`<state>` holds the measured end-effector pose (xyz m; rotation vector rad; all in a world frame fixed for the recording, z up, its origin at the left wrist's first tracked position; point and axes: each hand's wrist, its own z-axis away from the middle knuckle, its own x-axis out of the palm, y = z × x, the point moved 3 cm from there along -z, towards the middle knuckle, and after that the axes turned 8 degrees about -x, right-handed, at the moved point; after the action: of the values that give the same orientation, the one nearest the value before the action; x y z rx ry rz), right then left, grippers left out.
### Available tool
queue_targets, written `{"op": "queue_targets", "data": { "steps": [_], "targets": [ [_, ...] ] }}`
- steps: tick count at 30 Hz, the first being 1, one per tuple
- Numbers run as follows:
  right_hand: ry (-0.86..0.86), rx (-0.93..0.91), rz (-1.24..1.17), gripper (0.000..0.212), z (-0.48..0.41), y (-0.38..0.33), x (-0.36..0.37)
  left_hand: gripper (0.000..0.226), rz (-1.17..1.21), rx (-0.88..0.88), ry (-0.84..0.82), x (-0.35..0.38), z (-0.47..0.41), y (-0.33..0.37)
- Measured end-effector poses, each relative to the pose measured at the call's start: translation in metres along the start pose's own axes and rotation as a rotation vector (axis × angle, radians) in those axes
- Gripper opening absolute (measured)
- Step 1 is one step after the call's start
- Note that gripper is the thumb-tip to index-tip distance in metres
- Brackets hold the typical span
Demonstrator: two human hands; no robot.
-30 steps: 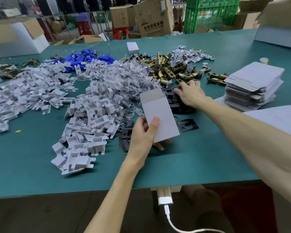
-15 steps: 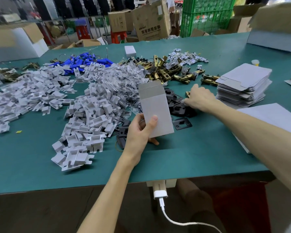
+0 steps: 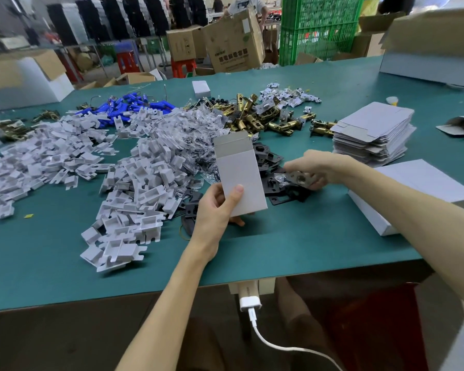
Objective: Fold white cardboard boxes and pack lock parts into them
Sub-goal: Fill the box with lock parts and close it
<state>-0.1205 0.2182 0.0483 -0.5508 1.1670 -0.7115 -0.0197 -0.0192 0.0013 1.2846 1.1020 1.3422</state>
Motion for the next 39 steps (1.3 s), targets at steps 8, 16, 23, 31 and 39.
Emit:
{"op": "queue_targets", "data": {
  "steps": [8, 16, 23, 31, 39],
  "targets": [
    [-0.268, -0.092, -0.749, 0.033, 0.032, -0.008, 0.001, 0.023, 0.011, 0.014, -0.006, -0.003, 0.001, 0.000],
    [-0.151, -0.331, -0.617, 0.039, 0.052, -0.025, 0.016, 0.026, 0.063, 0.041, -0.011, -0.004, 0.000, 0.000],
    [-0.055, -0.359, -0.552, 0.030, 0.061, -0.012, 0.026, 0.025, 0.043, 0.030, 0.001, -0.006, -0.002, -0.002],
    [0.170, -0.467, -0.431, 0.041, 0.078, -0.006, 0.019, 0.040, -0.014, 0.049, -0.008, -0.004, 0.001, -0.002],
    [0.219, -0.742, -0.574, 0.022, 0.103, -0.048, -0.005, 0.044, -0.139, 0.074, -0.082, 0.002, 0.003, 0.000]
  ]
}}
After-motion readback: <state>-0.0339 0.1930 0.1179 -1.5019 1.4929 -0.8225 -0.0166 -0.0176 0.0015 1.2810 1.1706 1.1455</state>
